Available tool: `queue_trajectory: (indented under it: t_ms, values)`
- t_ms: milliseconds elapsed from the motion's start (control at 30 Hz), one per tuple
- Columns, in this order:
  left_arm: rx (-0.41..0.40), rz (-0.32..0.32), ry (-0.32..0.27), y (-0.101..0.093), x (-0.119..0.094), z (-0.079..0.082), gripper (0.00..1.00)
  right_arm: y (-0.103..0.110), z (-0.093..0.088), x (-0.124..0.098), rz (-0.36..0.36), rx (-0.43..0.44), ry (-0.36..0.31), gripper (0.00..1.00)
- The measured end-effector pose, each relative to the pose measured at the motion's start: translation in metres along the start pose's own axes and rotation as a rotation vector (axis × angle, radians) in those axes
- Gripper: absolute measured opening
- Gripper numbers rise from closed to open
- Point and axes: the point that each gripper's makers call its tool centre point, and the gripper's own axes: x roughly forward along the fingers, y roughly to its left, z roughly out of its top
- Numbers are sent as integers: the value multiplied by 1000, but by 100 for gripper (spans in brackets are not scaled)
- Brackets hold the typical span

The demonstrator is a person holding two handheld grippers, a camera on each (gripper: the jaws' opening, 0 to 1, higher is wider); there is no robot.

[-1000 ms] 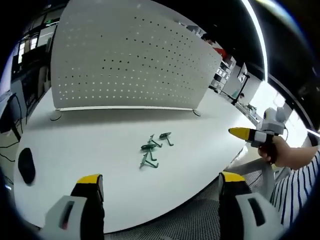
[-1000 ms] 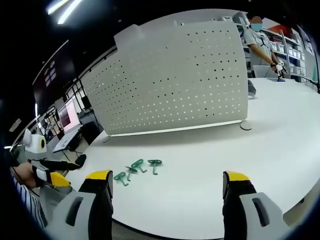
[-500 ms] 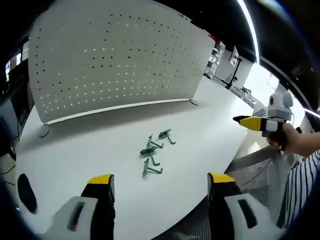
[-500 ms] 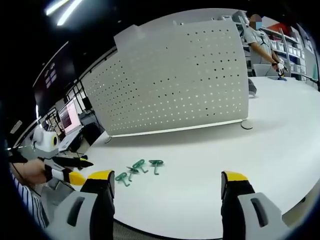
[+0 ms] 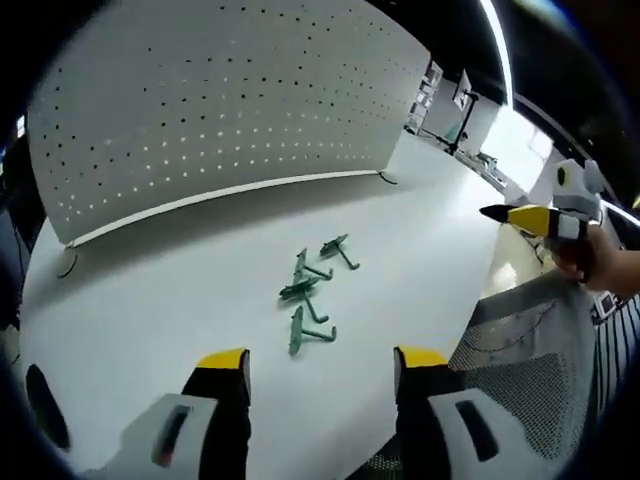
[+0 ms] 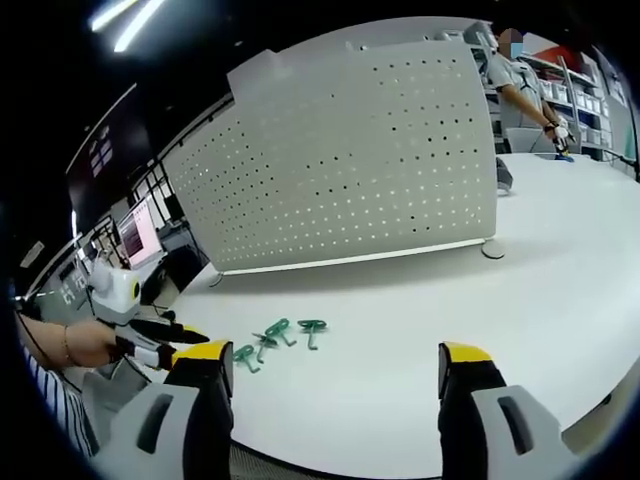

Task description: Insert the hook assembly into the mounting plate slot until the hook locks in place.

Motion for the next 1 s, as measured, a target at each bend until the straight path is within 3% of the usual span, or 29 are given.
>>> queue_trajectory:
  t_ms: [167,367,700,1000]
  values:
    - [4,3,26,5,13,0,51,-5,2,-1,-12,23,-8,79]
    - [9,14,74,10,25,-5,38,-4,1,1,-10,31,-2,79]
    - [45,16,136,19,37,-14,32,-7,0,1,-18,47,1,78]
    - [48,4,153,18,45,-15,26,-7,-1,2,-19,54,5,77]
